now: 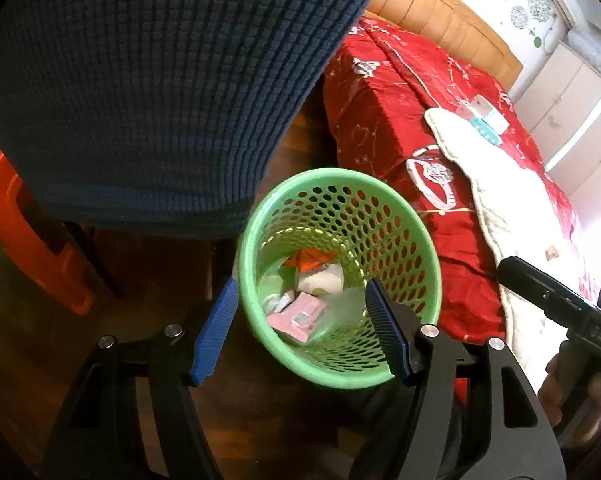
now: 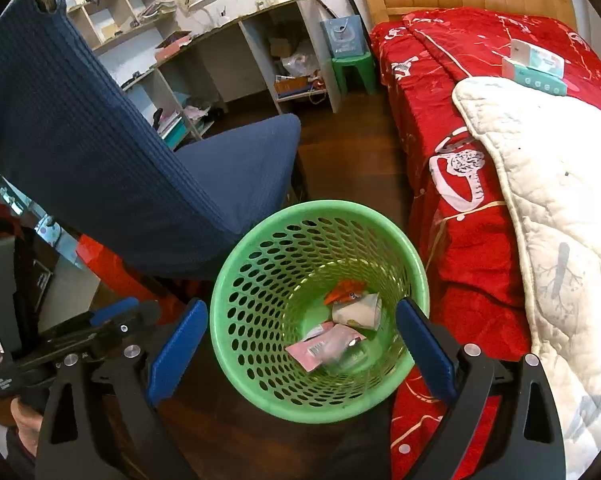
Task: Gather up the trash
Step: 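Lower the clear tray over the green basket with the right gripper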
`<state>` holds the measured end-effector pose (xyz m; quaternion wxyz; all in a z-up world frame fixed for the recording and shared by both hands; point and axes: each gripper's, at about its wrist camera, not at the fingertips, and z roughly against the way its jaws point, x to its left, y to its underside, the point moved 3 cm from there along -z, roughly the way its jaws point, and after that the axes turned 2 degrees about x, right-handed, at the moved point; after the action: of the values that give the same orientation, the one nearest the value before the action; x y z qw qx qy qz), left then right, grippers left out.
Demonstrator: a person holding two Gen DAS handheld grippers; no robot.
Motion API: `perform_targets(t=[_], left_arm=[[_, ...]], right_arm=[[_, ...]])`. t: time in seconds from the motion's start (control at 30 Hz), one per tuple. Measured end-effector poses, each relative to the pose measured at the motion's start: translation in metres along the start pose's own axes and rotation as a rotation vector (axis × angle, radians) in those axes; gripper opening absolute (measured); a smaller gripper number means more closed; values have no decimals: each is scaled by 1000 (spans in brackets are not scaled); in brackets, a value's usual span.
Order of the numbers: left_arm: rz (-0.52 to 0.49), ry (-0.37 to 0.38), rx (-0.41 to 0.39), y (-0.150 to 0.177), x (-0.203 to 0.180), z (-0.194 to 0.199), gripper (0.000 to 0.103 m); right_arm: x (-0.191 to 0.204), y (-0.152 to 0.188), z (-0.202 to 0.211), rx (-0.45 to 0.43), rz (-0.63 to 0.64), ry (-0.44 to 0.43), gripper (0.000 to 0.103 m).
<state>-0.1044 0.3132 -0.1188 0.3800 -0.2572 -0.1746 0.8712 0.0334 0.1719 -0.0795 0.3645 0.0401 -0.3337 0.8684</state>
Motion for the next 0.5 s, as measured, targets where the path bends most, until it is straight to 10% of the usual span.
perform_targets(t=[0.5], left_arm=[[-102, 66, -1, -5, -60, -4, 69]], right_arm=[[-70, 22, 65, -84, -108, 136, 92]])
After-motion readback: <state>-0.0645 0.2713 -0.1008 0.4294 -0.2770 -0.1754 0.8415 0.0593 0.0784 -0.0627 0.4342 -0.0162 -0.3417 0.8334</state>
